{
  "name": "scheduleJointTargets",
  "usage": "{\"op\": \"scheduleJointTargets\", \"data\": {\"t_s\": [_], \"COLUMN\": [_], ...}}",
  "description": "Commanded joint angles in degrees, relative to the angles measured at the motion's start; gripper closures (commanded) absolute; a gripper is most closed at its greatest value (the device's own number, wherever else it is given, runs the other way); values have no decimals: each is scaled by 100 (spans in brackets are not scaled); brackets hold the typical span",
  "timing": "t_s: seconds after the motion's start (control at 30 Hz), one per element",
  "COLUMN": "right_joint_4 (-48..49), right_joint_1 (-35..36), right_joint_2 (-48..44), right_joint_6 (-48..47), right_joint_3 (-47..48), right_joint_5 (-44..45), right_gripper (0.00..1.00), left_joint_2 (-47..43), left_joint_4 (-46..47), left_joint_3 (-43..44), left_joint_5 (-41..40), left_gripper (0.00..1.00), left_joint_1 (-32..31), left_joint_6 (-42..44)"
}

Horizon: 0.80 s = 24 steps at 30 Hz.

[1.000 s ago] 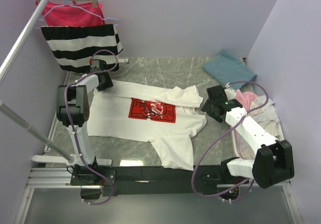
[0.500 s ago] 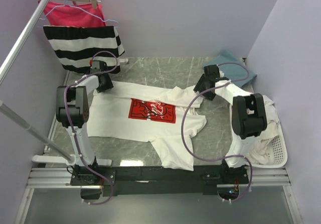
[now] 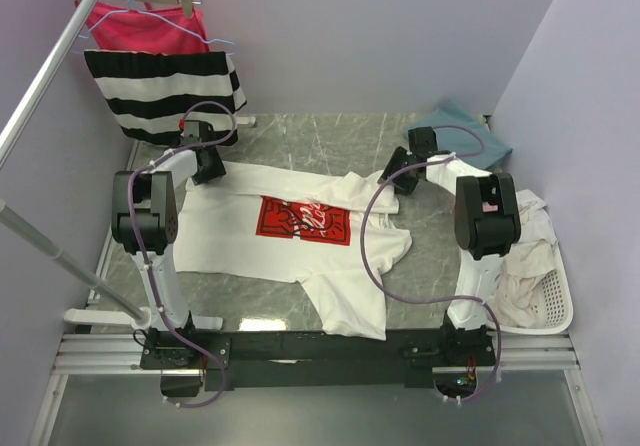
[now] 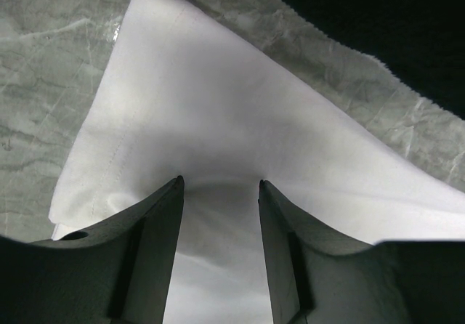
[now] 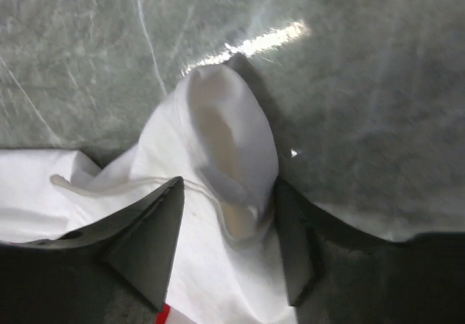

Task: Fold and stack the t-shirts
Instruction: Fold the flattened tshirt in 1/3 of the way

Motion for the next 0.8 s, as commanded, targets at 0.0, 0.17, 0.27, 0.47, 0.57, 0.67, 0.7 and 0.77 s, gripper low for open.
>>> {"op": "scheduleJointTargets", "data": {"t_s": [0.0,0.17,0.27,0.47,0.57,0.67,0.7,0.77], "right_joint_4": [150,168,203,255,256,177,185,150], "right_joint_1": [-17,-43,-131,-246,-325,-369,-360,-369], "right_joint_2": [421,650,571,123,201,596,815,1062], "right_joint_6": [6,59,76,68,68,15,-11,-46], "right_joint_3": [376,737,948,1274,1554,2081,2361,2678], "right_joint_5": [-680,-498,19,1172,1376,1218,1209,1104], "right_gripper": [59,100,100,100,100,100,100,100], "left_joint_2": [171,224,241,224,250,259,250,224], "left_joint_4": [-514,-514,-488,-444,-417,-338,-286,-233], "left_joint_3": [-37,-28,-28,-46,-37,-72,-89,-133], "left_joint_5": [56,118,127,101,171,250,276,303], "left_gripper": [48,48,48,48,48,47,47,47], "left_joint_1": [16,16,7,16,16,16,7,7], "left_joint_6": [65,65,57,21,-5,-40,-40,-66]}}
